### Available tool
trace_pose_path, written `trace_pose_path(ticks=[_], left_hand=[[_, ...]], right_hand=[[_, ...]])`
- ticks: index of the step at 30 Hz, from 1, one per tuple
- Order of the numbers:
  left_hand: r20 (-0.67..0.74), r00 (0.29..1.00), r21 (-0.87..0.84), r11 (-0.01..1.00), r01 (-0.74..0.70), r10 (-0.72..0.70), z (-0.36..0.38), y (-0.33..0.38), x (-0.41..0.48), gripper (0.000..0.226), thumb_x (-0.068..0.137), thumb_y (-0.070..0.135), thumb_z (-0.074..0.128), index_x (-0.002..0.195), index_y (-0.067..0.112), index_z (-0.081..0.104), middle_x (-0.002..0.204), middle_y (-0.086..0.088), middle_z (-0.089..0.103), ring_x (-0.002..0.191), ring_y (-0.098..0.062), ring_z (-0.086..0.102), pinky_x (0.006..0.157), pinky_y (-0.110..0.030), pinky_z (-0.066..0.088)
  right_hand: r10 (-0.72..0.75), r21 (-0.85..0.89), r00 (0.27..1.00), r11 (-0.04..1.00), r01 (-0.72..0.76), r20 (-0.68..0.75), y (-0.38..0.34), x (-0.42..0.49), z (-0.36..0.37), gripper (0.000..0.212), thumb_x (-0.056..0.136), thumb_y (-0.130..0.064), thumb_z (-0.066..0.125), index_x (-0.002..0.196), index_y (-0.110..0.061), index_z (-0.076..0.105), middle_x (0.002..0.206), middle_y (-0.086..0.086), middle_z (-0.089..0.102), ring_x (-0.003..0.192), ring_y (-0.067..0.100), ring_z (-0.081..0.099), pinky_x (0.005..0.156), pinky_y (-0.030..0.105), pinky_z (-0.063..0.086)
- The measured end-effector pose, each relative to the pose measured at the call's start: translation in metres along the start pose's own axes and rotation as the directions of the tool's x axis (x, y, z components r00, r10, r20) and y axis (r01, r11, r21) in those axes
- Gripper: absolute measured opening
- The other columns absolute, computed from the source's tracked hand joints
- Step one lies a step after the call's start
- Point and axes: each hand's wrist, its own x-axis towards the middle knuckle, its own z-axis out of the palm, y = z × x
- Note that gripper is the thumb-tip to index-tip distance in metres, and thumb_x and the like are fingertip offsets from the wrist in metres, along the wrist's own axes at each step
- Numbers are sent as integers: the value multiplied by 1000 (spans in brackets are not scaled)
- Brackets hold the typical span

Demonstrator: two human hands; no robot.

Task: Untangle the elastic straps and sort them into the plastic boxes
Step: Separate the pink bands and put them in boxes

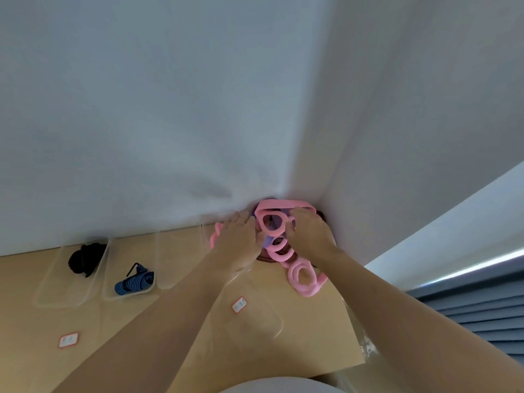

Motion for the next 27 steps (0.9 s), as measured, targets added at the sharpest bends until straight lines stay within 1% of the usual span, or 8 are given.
trace_pose_path(ticks=[6, 11, 15, 17, 19, 21, 23, 27], left_hand=[[-62, 997, -95, 995, -41, 36, -2, 17, 1, 32, 105, 24, 44, 124, 2, 58, 132, -12, 55, 127, -31, 47, 102, -40, 37], [81, 983, -289, 939, 184, -167, 2, 36, 9, 27, 106, 18, 41, 119, 3, 61, 118, -17, 64, 110, -35, 62, 84, -36, 44], [206, 938, -356, 872, 336, -278, -9, 42, 23, 31, 106, 14, 40, 128, 5, 60, 129, -10, 65, 120, -29, 61, 95, -36, 45], [257, 892, -555, 699, 451, -372, -9, 39, 29, 24, 105, 16, 48, 122, 6, 62, 119, -10, 68, 113, -29, 64, 95, -35, 48], [418, 782, -826, 164, 539, -463, -12, 46, 30, 10, 103, 11, 53, 108, 10, 61, 99, -9, 65, 91, -26, 65, 82, -34, 55], [508, 724, -856, -176, 487, -467, -12, 56, 26, 14, 100, 2, 52, 108, 13, 57, 88, -5, 60, 77, -19, 61, 61, -26, 57], [510, 736, -860, -273, 431, -445, -9, 62, 25, 25, 97, -6, 48, 107, 12, 61, 84, -3, 64, 74, -17, 60, 48, -19, 52], [464, 719, -886, -250, 392, -517, -5, 69, 25, 25, 96, -7, 51, 91, 12, 67, 69, -2, 70, 64, -17, 62, 50, -24, 53]], right_hand=[[53, 103, 999, 993, -54, 10, 7, -1, -6, 15, 98, -20, 49, 99, -9, 59, 106, 12, 65, 93, 33, 62, 68, 32, 38], [55, 246, 991, 966, -84, 123, 8, 16, 0, 27, 101, -26, 47, 111, -11, 67, 111, 12, 67, 102, 30, 61, 83, 35, 47], [116, 368, 975, 912, -179, 188, 7, 37, 12, 29, 99, -24, 50, 70, -26, 51, 83, 0, 58, 81, 21, 51, 62, 23, 33], [161, 411, 969, 883, -227, 190, 9, 43, 21, 38, 95, -17, 55, 59, -22, 42, 64, -3, 47, 72, 21, 44, 55, 20, 30], [229, 521, 948, 793, -314, 223, 13, 48, 24, 30, 87, -16, 64, 59, -14, 54, 56, 1, 47, 64, 25, 46, 55, 21, 38], [227, 602, 927, 709, -367, 298, 17, 51, 24, 13, 84, -17, 72, 84, -5, 73, 72, 13, 66, 71, 31, 62, 70, 34, 53], [199, 612, 900, 675, -413, 389, 22, 58, 26, 23, 84, -18, 75, 97, 0, 74, 86, 15, 74, 84, 30, 71, 80, 39, 56], [140, 600, 857, 657, -455, 497, 28, 66, 27, 24, 82, -12, 73, 60, -19, 68, 49, 0, 58, 56, 21, 58, 57, 28, 48]])
